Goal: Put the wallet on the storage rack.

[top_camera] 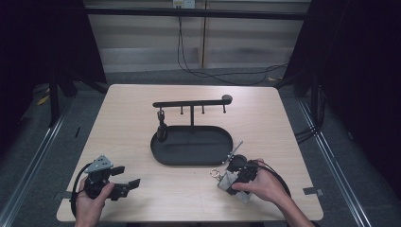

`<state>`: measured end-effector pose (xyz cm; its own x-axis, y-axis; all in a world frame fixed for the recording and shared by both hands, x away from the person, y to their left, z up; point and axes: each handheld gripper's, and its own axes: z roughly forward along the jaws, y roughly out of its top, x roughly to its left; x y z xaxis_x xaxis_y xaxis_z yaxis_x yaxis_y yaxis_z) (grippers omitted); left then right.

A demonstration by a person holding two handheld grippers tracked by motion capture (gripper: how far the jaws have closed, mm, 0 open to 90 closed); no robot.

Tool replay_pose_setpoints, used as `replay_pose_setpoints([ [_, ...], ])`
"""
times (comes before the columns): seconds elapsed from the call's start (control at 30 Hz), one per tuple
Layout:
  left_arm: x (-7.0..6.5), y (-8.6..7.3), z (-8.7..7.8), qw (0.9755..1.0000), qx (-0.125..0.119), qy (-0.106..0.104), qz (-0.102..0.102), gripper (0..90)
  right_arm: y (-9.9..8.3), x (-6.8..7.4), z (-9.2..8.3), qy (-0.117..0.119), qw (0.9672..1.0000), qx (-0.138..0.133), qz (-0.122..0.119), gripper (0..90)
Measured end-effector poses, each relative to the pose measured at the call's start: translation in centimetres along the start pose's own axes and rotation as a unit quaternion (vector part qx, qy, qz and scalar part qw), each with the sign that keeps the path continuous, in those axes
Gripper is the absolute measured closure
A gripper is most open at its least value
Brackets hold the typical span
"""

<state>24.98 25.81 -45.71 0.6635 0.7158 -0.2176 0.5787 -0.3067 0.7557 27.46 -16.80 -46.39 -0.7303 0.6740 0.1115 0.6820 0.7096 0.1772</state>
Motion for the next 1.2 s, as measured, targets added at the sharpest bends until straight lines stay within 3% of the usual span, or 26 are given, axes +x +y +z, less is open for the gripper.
replay_pose_setpoints([
  [0.33, 0.1, 0.0, 0.0, 1.0, 0.0, -0.001, -0.002, 16.6, 0.4, 0.0, 0.2, -0.003, 0.9999, 0.011, 0.0, 29.0],
  [0.5, 0.1, 0.0, 0.0, 1.0, -0.001, -0.001, -0.003, 16.6, 0.9, 0.4, -0.1, -0.022, 0.9991, 0.036, -0.002, 32.2],
  [1.2, 0.2, 0.0, 0.0, 1.0, -0.001, -0.003, -0.007, 16.6, 1.8, 0.2, -1.5, -0.012, 0.9975, 0.069, 0.006, 33.3],
])
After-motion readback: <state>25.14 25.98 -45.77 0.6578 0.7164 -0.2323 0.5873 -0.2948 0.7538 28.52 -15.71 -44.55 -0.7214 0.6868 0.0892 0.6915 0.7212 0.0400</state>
